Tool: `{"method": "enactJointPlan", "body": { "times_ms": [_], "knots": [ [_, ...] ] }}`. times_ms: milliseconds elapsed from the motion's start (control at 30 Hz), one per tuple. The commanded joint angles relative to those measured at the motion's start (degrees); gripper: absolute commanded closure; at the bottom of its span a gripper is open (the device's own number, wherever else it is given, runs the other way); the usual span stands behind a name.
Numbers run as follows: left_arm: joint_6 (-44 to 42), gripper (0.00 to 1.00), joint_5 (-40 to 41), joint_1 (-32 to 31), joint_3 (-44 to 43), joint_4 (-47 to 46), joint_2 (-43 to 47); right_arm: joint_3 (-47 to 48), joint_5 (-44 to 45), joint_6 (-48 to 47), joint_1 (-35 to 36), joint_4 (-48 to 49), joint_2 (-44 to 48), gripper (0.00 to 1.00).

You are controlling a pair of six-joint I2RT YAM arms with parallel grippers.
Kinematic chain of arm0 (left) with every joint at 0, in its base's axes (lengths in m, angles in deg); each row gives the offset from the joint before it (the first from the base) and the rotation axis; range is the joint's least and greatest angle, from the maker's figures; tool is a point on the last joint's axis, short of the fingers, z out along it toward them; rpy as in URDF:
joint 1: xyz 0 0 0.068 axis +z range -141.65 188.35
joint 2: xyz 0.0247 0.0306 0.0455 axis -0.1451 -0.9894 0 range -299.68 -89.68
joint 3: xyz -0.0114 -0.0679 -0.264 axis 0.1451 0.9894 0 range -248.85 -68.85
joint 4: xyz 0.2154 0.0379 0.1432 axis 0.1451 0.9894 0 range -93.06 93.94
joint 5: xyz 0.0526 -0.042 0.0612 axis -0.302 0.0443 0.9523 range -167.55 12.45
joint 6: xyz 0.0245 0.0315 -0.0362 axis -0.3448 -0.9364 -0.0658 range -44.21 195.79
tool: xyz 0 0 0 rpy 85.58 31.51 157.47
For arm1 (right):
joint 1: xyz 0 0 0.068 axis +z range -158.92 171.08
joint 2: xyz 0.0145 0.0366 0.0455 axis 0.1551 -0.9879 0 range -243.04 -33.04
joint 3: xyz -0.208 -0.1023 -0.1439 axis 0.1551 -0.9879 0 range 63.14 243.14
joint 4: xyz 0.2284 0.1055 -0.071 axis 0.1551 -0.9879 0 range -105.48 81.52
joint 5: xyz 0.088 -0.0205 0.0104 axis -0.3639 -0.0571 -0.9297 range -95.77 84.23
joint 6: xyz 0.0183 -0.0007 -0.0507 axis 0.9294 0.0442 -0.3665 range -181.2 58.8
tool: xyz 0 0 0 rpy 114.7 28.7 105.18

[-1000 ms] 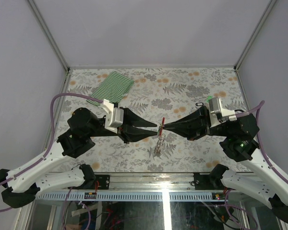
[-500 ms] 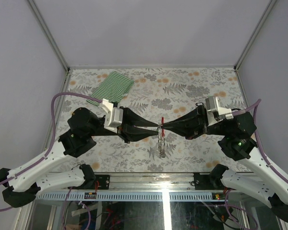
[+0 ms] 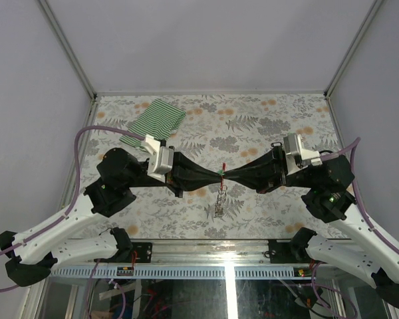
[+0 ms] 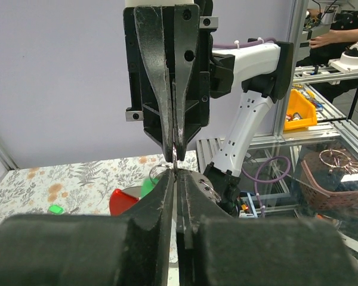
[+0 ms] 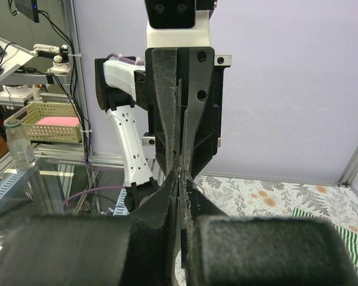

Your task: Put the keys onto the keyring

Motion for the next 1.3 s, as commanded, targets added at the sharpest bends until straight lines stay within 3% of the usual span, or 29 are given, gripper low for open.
{"method": "enactJointPlan", "body": {
  "times_ms": [0, 100, 167, 367, 533, 700, 967, 1267],
  "knots": [
    [1.0, 1.00, 0.0, -0.2, -1.1, -3.9, -0.3, 0.3, 1.3, -1.4, 0.3, 2.4, 0.5, 1.00],
    [0.5, 1.00, 0.1, -0.2, -2.4, -1.2, -0.5, 0.7, 1.3, -2.2, 0.3, 0.8, 0.8, 1.00],
    [-1.3, 1.00, 0.6, -0.3, -4.3, 3.8, -0.8, 1.9, 1.3, -3.8, 0.3, -1.9, 1.1, 0.95],
    [-11.7, 1.00, 3.6, -0.2, -16.5, 31.8, -4.1, 5.7, 3.2, -11.0, 0.3, -13.8, 2.4, 0.70],
    [-18.5, 1.00, 6.9, -0.2, -27.3, 51.9, -9.5, 6.2, 6.0, -13.2, 0.3, -19.1, 2.4, 0.67],
    [-22.8, 1.00, 9.7, -0.2, -36.6, 66.0, -15.4, 5.2, 4.7, -13.2, 0.3, -20.6, 1.1, 0.66],
    [-26.1, 1.00, 14.6, -0.3, -49.4, 81.5, -25.4, 2.0, 3.0, -13.5, 0.3, -20.0, -1.4, 0.63],
    [-26.8, 1.00, 15.8, -1.5, -53.8, 85.6, -29.1, -0.7, 0.0, -12.2, 0.3, -16.1, -5.1, 0.61]
  ]
}}
